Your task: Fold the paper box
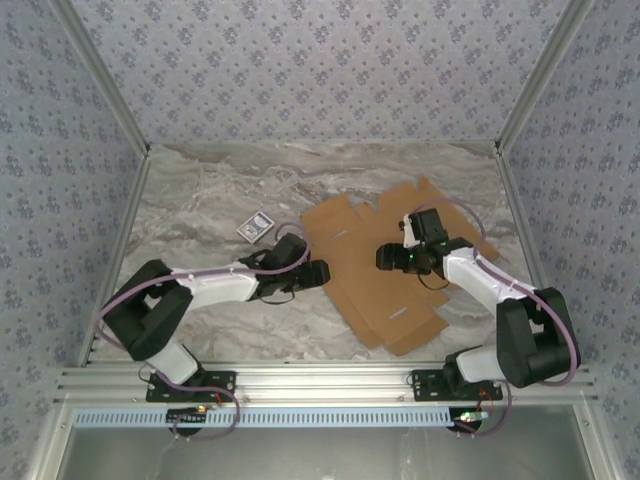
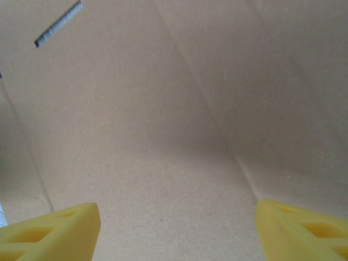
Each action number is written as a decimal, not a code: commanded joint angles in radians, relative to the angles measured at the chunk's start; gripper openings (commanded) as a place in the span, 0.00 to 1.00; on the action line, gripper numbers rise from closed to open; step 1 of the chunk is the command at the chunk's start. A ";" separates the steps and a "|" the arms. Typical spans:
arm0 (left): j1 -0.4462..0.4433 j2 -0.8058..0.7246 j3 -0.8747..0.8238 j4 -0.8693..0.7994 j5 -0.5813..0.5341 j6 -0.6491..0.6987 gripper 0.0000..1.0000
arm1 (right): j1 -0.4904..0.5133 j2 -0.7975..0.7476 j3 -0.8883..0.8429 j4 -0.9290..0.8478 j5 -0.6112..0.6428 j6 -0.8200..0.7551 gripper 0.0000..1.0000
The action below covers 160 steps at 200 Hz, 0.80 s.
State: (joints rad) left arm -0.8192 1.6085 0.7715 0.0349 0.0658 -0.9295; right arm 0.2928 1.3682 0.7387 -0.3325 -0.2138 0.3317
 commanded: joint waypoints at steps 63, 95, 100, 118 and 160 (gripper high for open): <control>-0.093 0.171 0.013 0.257 -0.096 -0.270 0.45 | 0.009 0.020 -0.133 0.192 -0.023 0.128 0.62; -0.092 0.215 0.032 0.343 -0.125 -0.297 0.33 | 0.026 0.020 -0.148 0.220 -0.015 0.147 0.58; -0.091 0.215 0.039 0.344 -0.133 -0.292 0.31 | 0.027 0.020 -0.147 0.221 -0.016 0.147 0.57; -0.085 0.222 0.074 0.341 -0.154 -0.269 0.26 | 0.029 0.023 -0.146 0.234 -0.015 0.147 0.56; -0.037 0.263 0.143 0.382 -0.115 -0.209 0.13 | 0.021 0.042 -0.105 0.233 -0.020 0.122 0.55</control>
State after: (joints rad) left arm -0.8822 1.8496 0.8673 0.3454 -0.0704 -1.1671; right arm 0.3168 1.3964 0.5995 -0.1013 -0.2325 0.4568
